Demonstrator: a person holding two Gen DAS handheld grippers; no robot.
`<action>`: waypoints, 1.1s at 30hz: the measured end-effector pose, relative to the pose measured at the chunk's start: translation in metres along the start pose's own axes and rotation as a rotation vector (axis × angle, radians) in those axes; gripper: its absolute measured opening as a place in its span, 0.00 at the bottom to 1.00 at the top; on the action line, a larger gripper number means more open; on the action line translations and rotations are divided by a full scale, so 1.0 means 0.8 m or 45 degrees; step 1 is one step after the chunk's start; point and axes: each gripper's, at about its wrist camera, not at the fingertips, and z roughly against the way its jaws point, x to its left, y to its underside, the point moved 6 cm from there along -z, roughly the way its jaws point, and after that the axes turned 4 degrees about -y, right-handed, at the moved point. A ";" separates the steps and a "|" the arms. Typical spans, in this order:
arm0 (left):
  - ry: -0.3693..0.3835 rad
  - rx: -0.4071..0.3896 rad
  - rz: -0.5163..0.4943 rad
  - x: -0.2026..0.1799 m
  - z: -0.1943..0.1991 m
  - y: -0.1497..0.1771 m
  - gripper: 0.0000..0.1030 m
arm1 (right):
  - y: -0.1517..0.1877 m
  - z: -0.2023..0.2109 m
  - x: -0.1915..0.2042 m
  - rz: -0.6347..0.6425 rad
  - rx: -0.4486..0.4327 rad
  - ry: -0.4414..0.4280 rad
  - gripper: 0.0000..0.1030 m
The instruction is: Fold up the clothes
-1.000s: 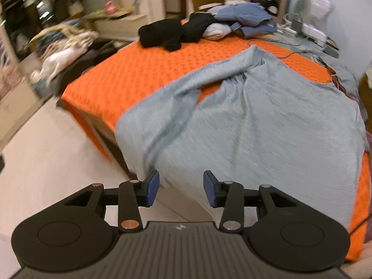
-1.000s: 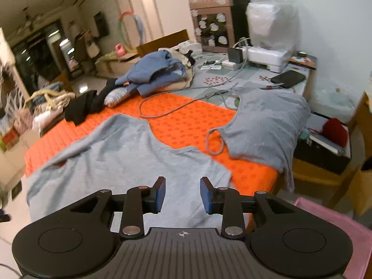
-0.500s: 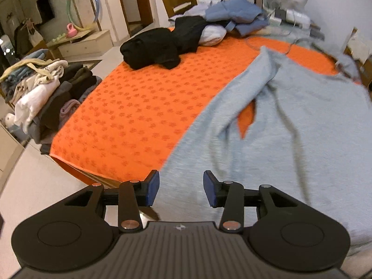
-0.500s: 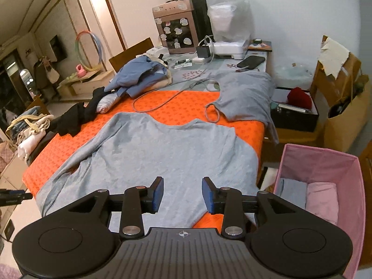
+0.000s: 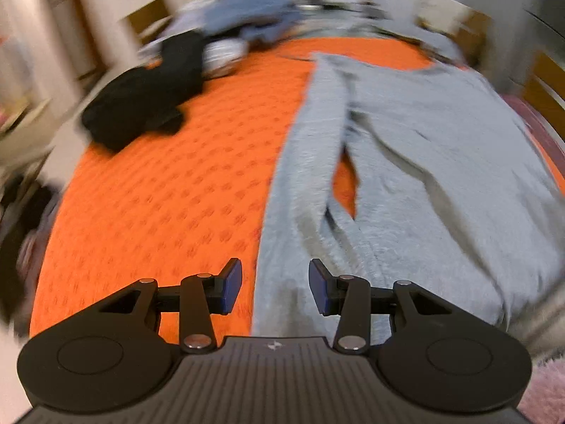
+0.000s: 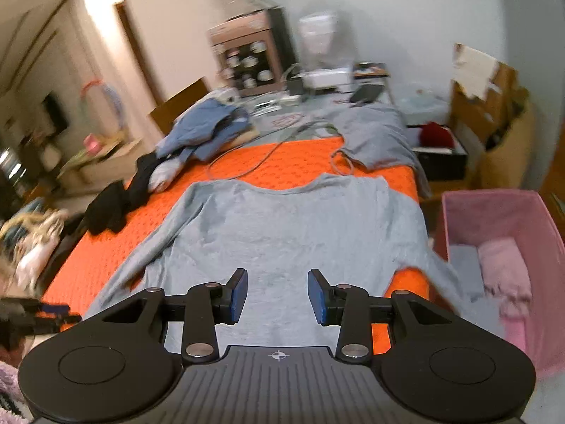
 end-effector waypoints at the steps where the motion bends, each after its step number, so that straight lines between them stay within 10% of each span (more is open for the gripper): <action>1: 0.042 0.012 -0.052 0.004 -0.008 0.001 0.46 | 0.006 0.002 0.008 -0.050 -0.011 0.031 0.39; 12: 0.491 0.137 -0.068 0.040 -0.046 0.010 0.45 | 0.070 0.043 0.099 -0.185 -0.032 0.304 0.40; 17: 0.478 0.108 -0.044 0.032 -0.044 0.014 0.43 | 0.088 0.067 0.115 -0.184 -0.021 0.341 0.40; 21: 0.437 0.079 -0.046 0.032 -0.037 0.016 0.00 | 0.097 0.086 0.124 -0.190 -0.024 0.328 0.40; 33: 0.377 -0.194 -0.102 0.128 0.036 -0.080 0.00 | 0.131 0.090 0.163 -0.259 -0.076 0.338 0.40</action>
